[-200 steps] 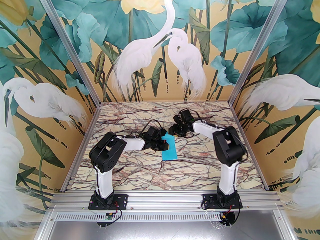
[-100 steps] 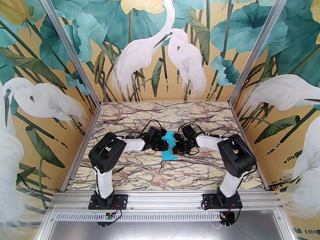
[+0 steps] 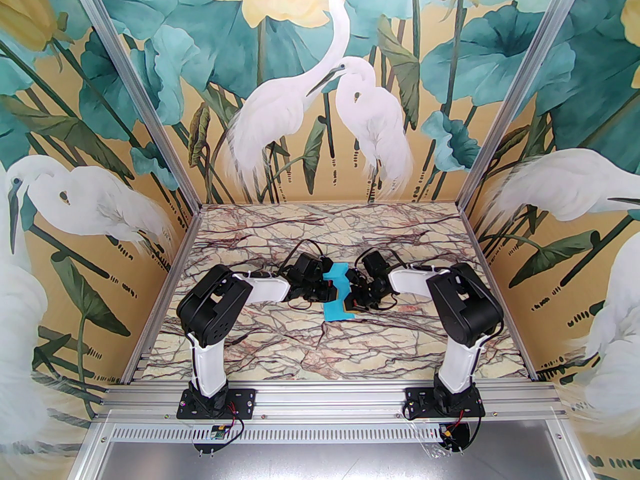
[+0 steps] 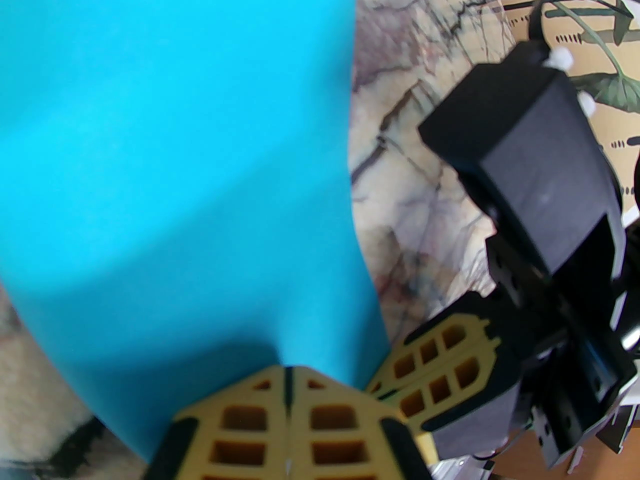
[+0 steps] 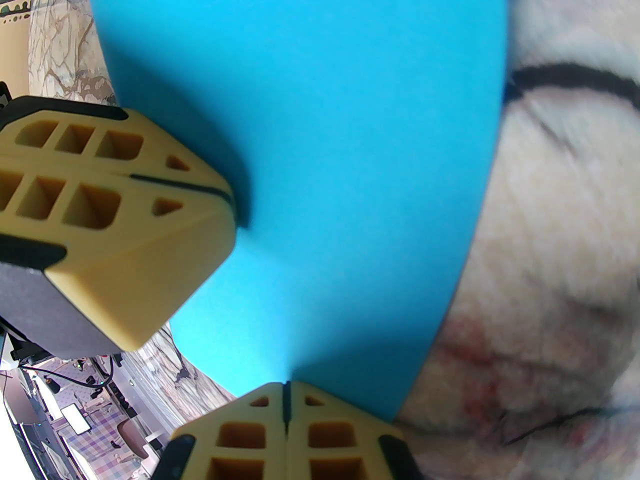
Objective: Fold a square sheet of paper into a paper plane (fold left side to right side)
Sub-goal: Hold the square sheet of paper at the center of the table, then first fold the square sheet of paper in half at the center of the table.
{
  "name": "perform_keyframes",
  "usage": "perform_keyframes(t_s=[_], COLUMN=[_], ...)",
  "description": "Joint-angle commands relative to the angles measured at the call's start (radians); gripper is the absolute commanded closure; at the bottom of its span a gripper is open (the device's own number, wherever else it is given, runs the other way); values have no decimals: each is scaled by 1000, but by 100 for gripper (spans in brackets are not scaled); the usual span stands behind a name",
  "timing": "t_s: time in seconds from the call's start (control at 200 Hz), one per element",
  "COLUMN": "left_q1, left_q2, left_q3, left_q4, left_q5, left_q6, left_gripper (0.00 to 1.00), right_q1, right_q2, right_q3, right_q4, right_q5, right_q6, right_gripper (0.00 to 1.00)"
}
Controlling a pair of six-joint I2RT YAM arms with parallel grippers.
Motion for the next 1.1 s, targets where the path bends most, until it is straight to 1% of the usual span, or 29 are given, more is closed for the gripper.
perform_keyframes(t_s=[0.0, 0.08, 0.28, 0.695, 0.805, 1.095], left_q1=[26, 26, 39, 66, 68, 86], left_q2=[-24, -12, -10, 33, 49, 48], left_q3=[18, 22, -6, -36, -37, -52], left_q4=[-54, -39, 35, 159, 170, 167], left_q5=[-10, 12, 15, -8, -7, -61], left_q6=[16, 32, 46, 74, 77, 96], left_gripper=[97, 97, 99, 100, 100, 100], right_q1=[2, 1, 1, 1, 1, 2], right_q2=[68, 72, 81, 96, 96, 103], right_q3=[-22, -18, -11, 2, 1, 4], right_q4=[-75, -74, -88, -128, -133, -148], right_q5=[129, 131, 145, 181, 186, 197], right_q6=[-17, -15, -20, -54, -58, -66], right_gripper=[100, 100, 100, 100, 100, 100])
